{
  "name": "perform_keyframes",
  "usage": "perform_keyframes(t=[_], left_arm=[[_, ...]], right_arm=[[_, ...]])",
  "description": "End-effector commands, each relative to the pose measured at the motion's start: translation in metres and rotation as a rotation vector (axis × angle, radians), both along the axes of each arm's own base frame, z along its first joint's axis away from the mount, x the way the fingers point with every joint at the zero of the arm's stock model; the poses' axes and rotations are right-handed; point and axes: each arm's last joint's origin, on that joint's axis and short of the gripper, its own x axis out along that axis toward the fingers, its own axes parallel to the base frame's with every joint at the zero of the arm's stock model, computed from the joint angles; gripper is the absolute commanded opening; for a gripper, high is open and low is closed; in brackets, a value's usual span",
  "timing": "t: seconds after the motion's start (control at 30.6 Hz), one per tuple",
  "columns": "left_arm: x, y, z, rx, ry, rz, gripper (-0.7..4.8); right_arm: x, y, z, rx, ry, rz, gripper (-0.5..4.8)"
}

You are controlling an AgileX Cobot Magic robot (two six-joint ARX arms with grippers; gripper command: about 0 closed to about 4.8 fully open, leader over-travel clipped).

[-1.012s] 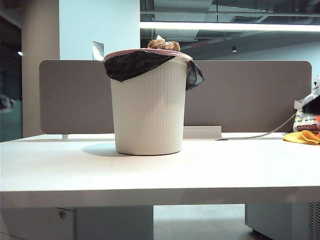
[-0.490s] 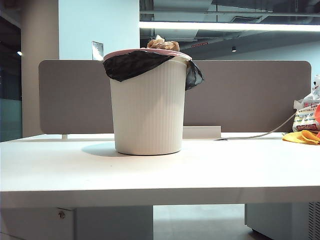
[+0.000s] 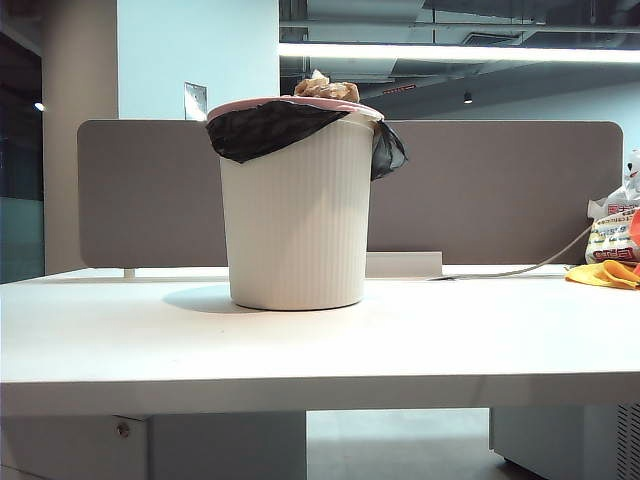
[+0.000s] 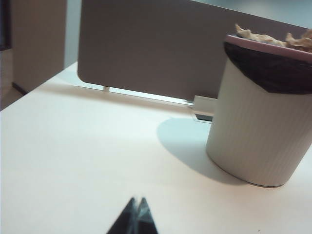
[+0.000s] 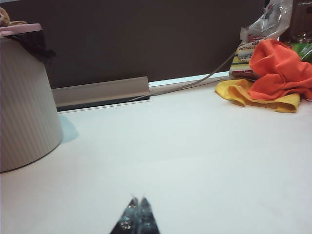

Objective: Pick up all the trash on the table and put it in the trash can.

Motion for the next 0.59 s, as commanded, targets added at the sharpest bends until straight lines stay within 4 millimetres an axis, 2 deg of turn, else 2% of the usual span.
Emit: perform_keyframes(t=[0.03,0.59], left_arm=[[0.0,-0.0003,0.0004,0.005,-0.006,-0.004,-0.05],[-0.0001,-0.0003,0.0005,0.005,-0.006,-0.004,-0.05]], right_arm=[[0.0002,0.0003,-0.0004,-0.001,-0.006,0.007,0.0],[0.0002,0.0008,-0.0003,-0.001,-0.006,0.012,0.0]])
